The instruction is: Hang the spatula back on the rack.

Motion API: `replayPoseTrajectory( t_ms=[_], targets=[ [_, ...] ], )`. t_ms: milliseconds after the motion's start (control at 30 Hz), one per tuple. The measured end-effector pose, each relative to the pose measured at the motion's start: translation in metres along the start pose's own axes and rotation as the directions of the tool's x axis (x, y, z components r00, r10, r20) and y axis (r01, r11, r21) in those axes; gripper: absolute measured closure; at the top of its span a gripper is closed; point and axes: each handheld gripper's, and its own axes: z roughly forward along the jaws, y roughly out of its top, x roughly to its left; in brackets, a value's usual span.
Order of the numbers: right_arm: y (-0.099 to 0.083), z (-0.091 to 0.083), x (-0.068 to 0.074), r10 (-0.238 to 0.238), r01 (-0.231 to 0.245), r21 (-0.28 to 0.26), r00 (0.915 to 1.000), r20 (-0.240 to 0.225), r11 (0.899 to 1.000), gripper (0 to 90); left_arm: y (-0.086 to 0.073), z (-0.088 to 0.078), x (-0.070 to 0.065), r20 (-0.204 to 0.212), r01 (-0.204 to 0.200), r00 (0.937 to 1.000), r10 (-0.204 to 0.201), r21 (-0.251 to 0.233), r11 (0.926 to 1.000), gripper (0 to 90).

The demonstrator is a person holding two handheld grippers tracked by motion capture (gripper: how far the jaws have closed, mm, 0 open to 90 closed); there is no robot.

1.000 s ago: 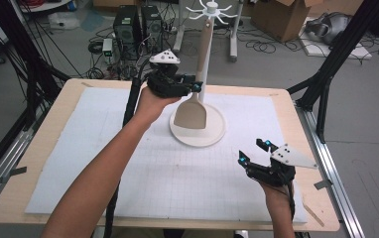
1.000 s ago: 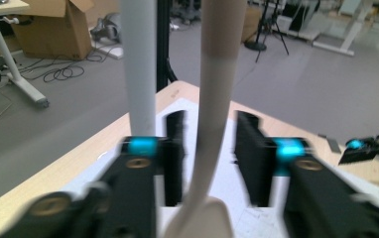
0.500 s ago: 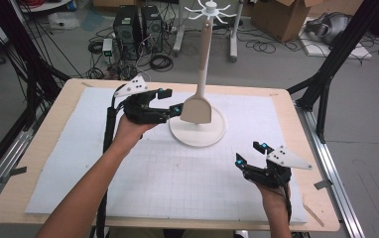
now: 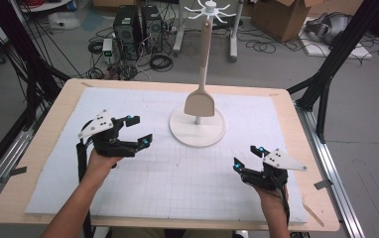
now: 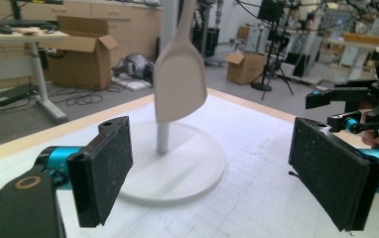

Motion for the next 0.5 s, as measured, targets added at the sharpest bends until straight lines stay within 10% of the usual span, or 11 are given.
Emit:
replayPoseTrajectory(
  t_ms=[500],
  targets=[
    [-0.017, -0.002, 0.002, -0.025, 0.025, 0.013, 0.9997, -0.004, 1.0, 20.7, -0.039, -0.044, 0.013, -0.109, 0.023, 0.9938, -0.023, -0.004, 0.9997, 15.9]
  ],
)
